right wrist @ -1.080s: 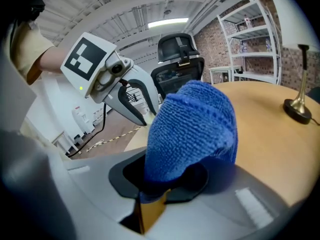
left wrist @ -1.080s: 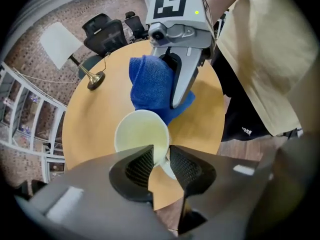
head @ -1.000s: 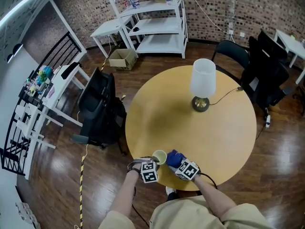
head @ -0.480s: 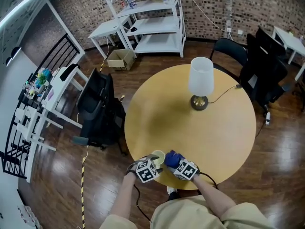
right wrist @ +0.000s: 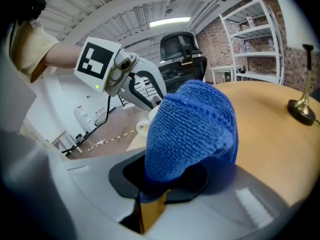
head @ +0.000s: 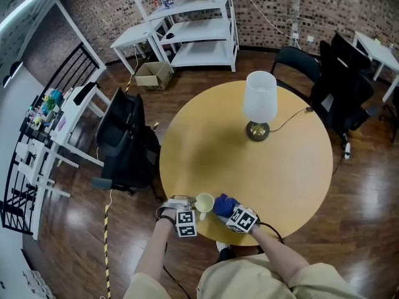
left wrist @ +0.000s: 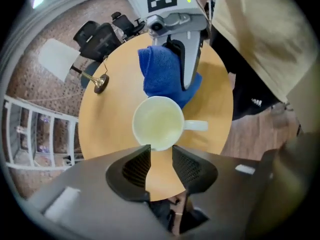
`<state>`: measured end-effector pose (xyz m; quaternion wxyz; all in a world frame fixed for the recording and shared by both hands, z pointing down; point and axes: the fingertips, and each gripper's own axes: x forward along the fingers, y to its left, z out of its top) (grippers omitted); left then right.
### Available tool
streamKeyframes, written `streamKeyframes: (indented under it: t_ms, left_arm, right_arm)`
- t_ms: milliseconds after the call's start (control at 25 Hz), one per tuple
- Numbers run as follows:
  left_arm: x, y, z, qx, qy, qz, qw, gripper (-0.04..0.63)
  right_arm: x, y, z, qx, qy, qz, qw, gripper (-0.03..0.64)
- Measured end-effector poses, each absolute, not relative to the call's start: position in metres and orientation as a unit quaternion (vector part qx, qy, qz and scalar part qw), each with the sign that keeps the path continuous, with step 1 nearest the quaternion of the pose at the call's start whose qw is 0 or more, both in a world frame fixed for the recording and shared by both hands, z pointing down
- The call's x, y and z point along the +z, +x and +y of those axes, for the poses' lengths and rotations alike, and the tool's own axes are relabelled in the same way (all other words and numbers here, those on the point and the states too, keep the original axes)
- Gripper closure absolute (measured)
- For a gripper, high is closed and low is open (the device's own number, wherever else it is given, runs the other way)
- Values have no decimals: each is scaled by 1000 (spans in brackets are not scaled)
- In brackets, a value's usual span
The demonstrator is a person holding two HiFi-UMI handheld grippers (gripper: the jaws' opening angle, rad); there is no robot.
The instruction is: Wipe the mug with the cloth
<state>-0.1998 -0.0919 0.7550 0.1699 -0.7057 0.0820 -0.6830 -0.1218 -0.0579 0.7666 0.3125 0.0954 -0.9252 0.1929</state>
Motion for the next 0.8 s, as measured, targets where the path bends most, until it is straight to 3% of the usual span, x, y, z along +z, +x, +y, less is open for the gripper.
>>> streamKeyframes:
  t_ms: [120,360,800]
  left_arm:
    - [757,-199,-98,-691,-687,81,212,477]
    - [759,-197,-98,-693,-678,85,231,486]
    - [756,-180,-89,-677,-711,151,113,477]
  right_arm:
    - [769,-123,-60,197,100,-923,314,558]
    - [771,-127,-59,200,105,-921,318,558]
    - [772,-130,-37,221,94,-914,326,558]
